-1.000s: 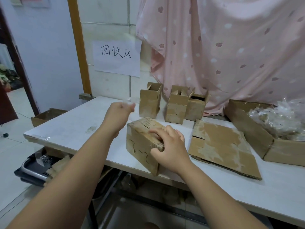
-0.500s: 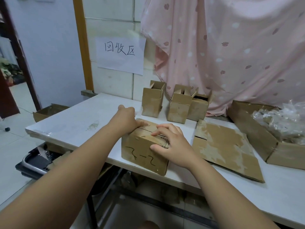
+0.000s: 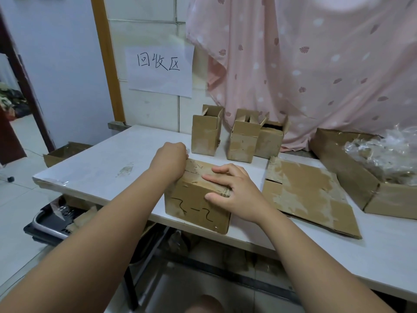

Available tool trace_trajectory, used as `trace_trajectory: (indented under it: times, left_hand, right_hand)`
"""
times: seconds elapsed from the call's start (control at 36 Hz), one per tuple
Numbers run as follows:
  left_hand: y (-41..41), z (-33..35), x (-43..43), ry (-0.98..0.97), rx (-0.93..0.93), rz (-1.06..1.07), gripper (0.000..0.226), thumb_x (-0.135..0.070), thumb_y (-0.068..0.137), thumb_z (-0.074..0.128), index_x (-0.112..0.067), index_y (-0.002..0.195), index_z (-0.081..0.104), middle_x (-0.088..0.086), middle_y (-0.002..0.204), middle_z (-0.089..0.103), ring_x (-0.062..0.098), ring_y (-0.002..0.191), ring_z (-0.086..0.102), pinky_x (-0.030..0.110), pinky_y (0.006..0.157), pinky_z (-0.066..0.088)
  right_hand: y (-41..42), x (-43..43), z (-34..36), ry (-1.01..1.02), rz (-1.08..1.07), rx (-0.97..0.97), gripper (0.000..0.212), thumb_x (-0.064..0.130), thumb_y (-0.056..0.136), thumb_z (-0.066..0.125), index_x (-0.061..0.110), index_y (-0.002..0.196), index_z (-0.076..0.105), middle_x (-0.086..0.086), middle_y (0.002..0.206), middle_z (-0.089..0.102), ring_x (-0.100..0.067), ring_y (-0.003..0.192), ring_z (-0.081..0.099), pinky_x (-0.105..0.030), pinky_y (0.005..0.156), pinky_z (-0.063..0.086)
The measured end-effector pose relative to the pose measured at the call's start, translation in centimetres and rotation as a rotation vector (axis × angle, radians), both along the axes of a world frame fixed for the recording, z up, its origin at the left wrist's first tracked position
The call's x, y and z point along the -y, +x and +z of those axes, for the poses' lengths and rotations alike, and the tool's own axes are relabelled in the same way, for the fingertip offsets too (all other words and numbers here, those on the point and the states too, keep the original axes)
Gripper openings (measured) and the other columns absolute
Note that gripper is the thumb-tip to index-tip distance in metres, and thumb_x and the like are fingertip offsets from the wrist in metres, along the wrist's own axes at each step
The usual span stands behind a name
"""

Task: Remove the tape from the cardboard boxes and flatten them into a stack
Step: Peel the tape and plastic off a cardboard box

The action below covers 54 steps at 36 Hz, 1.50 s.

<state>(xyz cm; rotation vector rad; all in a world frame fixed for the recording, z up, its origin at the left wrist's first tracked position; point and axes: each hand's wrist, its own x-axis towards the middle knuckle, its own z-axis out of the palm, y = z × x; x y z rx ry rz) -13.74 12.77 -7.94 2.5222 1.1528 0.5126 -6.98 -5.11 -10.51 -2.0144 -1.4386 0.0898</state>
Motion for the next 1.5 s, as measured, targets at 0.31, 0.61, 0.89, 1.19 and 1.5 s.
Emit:
trace_trajectory:
  times: [0.31, 0.61, 0.89, 1.19, 1.5]
  left_hand:
    - [-0.9, -0.9, -2.1, -0.150, 0.073, 0.039, 0.025, -0.009, 0.097, 0.036, -0.005, 0.111, 0.056, 0.009, 0.101, 0.058, 0.020, 0.085, 0.053, 0.022, 0.058, 0.038]
    - [-1.1, -3.6, -1.1, -1.207, 1.087, 0.347, 0.025, 0.003, 0.088, 0.044, -0.006, 0.067, 0.054, 0.013, 0.080, 0.061, 0.026, 0.064, 0.057, 0.037, 0.073, 0.050]
    - [-1.7, -4.5, 1.4, -1.237, 1.525, 0.281, 0.028, -0.004, 0.098, 0.040, -0.006, 0.072, 0.051, 0.010, 0.082, 0.063, 0.016, 0.073, 0.063, 0.019, 0.057, 0.053]
    - [-2.7, -4.9, 1.7, -1.174, 1.707, 0.227, 0.023, -0.019, 0.102, 0.039, -0.016, 0.079, 0.045, -0.002, 0.064, 0.041, 0.005, 0.046, 0.038, 0.013, 0.050, 0.040]
    - [-5.7, -3.9, 2.7, -0.688, 1.049, -0.066, 0.043, -0.013, 0.091, 0.059, -0.027, 0.124, 0.037, 0.004, 0.107, 0.048, 0.015, 0.088, 0.050, 0.023, 0.074, 0.045]
  right_hand:
    - [0.0, -0.1, -0.2, 0.047, -0.027, -0.096, 0.041, 0.039, 0.080, 0.069, 0.040, 0.121, 0.062, 0.028, 0.116, 0.041, 0.001, 0.120, 0.026, -0.017, 0.104, 0.018]
    - [-0.8, -0.1, -0.5, 0.077, -0.102, -0.073, 0.040, 0.042, 0.080, 0.065, 0.044, 0.120, 0.061, 0.028, 0.118, 0.041, 0.004, 0.119, 0.024, -0.020, 0.101, 0.021]
    - [-0.8, -0.2, -0.9, 0.096, -0.163, -0.039, 0.038, 0.043, 0.080, 0.064, 0.044, 0.119, 0.062, 0.029, 0.117, 0.040, 0.005, 0.116, 0.024, -0.022, 0.101, 0.024]
    - [-0.9, -0.3, -0.6, 0.079, -0.179, -0.048, 0.037, 0.044, 0.080, 0.065, 0.044, 0.117, 0.062, 0.029, 0.116, 0.040, 0.007, 0.113, 0.023, -0.022, 0.098, 0.025]
    - [-1.2, -0.6, -0.5, 0.072, -0.208, -0.055, 0.038, 0.046, 0.080, 0.064, 0.044, 0.118, 0.062, 0.028, 0.116, 0.040, 0.008, 0.110, 0.022, -0.024, 0.096, 0.026]
